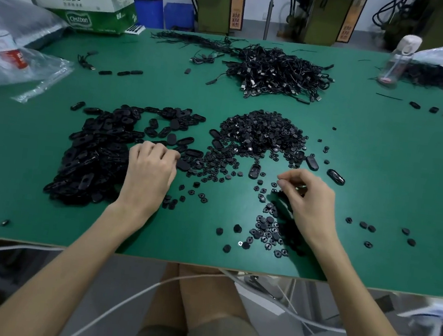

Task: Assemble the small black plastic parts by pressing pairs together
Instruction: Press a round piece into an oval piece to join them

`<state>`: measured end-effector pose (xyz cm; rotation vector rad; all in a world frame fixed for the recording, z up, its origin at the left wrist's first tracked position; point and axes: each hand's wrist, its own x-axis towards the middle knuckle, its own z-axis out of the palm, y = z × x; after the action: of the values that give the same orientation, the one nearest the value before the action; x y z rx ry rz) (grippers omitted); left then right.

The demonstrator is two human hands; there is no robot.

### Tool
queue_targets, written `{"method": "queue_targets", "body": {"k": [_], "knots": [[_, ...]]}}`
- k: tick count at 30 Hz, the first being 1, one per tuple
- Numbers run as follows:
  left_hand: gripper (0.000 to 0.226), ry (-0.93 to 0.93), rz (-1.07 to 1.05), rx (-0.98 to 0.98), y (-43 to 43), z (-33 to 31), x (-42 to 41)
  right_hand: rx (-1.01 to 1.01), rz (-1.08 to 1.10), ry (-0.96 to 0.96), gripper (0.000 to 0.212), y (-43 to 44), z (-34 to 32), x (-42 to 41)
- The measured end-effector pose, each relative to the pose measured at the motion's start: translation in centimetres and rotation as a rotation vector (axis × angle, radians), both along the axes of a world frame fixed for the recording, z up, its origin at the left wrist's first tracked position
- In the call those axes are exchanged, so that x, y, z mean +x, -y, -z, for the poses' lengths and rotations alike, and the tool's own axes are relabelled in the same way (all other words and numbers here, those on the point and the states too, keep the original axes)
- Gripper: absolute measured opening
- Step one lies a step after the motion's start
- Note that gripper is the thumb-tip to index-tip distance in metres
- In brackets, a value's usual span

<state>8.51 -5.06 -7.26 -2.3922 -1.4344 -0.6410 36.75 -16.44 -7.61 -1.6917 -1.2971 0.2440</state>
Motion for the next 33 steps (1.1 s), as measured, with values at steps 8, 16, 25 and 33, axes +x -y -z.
{"method": "queue_targets", "body": {"k": [8,16,25,33], "knots": [[0.024,0.668,0.170,-0.332,0.1,-1.8,3.1,-0.014,-0.008,-0.021,0.008,0.0,0.2,0.2],[0.029,0.764,0.044,-0.480,-1.1,-2.1,0.7,-0.006,-0.015,0.004,0.011,-0.1,0.3,0.2],[0.026,0.410,-0.060,-0.255,-2.2,-2.5,-2.9,-0.002,-0.014,-0.019,0.011,-0.3,0.4,0.2],[0.017,0.333,-0.102,-0.232,-1.8,-2.7,-3.5,-0.021,-0.032,0.004,0.006,-0.4,0.5,0.2]]}}
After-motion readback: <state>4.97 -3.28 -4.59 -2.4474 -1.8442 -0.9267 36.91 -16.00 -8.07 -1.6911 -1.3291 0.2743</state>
